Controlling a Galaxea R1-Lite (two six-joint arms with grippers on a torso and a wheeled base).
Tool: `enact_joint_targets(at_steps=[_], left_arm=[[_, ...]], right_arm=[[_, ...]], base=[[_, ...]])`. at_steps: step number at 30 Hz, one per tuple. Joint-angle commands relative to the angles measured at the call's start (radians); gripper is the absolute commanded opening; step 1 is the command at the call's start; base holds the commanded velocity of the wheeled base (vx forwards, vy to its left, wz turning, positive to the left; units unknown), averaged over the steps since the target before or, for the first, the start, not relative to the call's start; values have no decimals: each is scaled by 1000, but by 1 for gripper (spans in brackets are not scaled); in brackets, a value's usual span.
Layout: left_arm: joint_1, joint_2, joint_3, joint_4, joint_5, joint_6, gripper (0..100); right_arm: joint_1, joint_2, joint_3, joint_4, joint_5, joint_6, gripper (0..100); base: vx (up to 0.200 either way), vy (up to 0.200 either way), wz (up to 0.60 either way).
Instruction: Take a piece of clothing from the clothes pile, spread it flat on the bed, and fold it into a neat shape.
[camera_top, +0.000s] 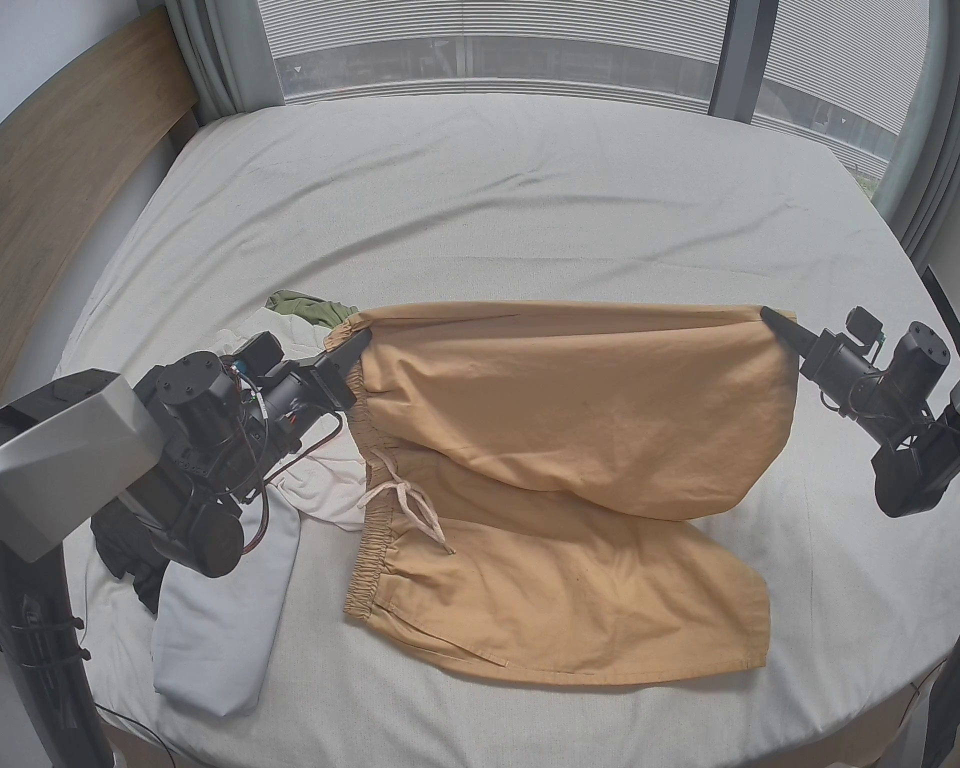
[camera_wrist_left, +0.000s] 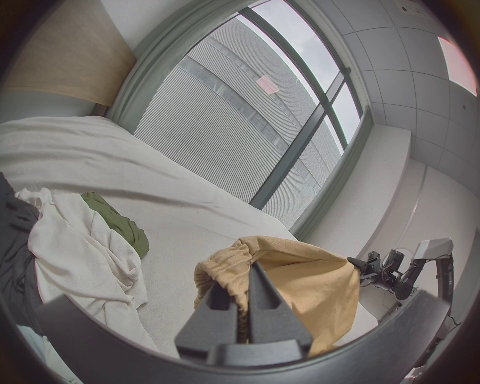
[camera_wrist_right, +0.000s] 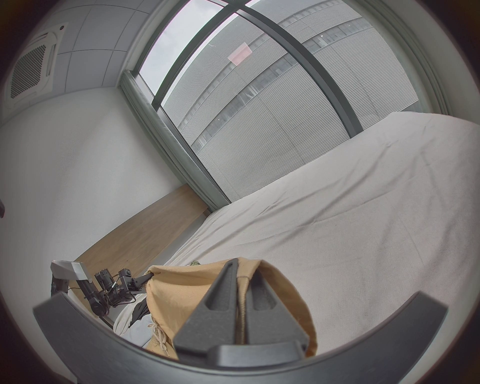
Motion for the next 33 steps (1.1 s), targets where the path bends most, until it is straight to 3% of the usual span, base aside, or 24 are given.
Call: enact_joint_targets(at_steps=[1,23,24,26,27,33], left_arm=[[2,83,-58,-3,7,-9,0],[5,175,-185,8,9,-55,0],[5,176,-193,16,9,-55,0],[5,176,-199,28,7,-55,0],[5,178,-200,29,7,-55,100],[-1,181,-242,71,7,-87,100]], right_arm=[[7,52,-70,34,-1,2,0],[4,145,-185,95,-1,2,0],[4,146,-189,95,-1,2,100],[2,146,-195,96,-1,2,100],[2,146,-195,96,-1,4,100],[1,172,-195,84,-6,4,100]], base=[[0,0,0],[0,0,0],[0,0,0],[0,0,0],[0,0,0],[0,0,0]])
